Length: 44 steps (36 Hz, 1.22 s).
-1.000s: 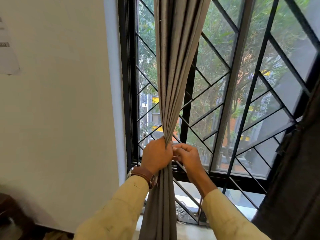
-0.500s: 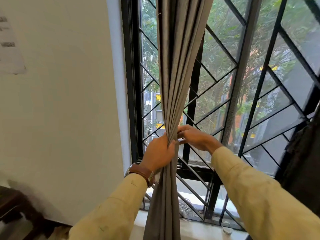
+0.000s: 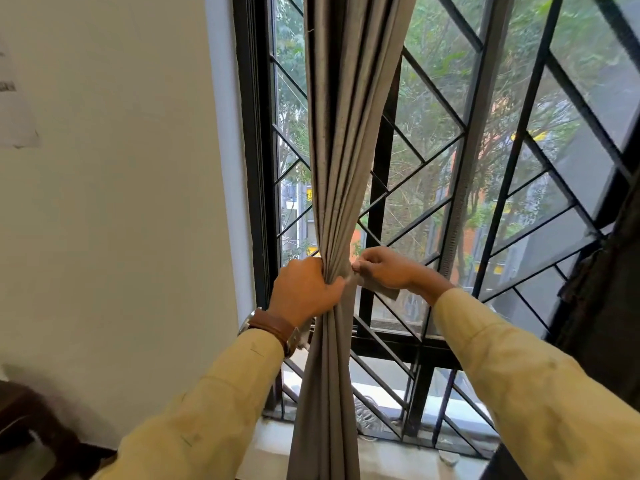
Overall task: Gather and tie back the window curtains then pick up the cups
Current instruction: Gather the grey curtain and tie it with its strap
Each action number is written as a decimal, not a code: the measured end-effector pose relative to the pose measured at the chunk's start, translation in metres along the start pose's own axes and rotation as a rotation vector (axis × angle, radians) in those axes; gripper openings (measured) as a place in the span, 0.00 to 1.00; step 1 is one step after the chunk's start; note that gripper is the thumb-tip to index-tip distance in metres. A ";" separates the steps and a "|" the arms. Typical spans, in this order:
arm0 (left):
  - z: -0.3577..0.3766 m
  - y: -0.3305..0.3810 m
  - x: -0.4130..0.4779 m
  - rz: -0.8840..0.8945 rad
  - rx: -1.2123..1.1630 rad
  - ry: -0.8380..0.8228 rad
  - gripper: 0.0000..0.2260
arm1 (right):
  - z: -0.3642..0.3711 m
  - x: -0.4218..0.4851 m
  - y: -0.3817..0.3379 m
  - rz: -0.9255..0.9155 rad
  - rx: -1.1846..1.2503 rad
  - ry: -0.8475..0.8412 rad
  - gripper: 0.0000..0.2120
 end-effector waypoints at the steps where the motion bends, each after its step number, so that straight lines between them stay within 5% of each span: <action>1: 0.000 -0.001 0.002 0.003 0.016 -0.011 0.17 | -0.002 -0.001 0.001 0.000 0.004 0.028 0.12; 12: -0.006 -0.011 0.020 -0.098 0.162 -0.126 0.23 | -0.028 -0.023 0.015 0.370 0.301 -0.050 0.16; 16: -0.005 -0.008 0.020 -0.090 0.161 -0.128 0.21 | -0.023 -0.031 0.023 0.283 0.341 -0.199 0.17; 20: -0.004 -0.009 0.019 -0.110 0.145 -0.136 0.19 | -0.021 -0.035 0.024 0.143 0.310 -0.069 0.07; 27: -0.003 -0.009 0.018 -0.121 0.165 -0.148 0.21 | -0.029 -0.039 0.025 0.232 0.250 0.039 0.14; 44: 0.003 0.002 0.031 -0.182 0.159 -0.196 0.18 | 0.037 -0.064 -0.011 0.549 1.014 -0.036 0.15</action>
Point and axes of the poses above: each hand's wrist, its own x-axis towards the middle knuckle, its own z-axis out of the palm, y = z × x, the point moved 2 cm from there along x, towards the middle knuckle, and after that the axes turned 8 degrees about y, right-handed, at the moved point
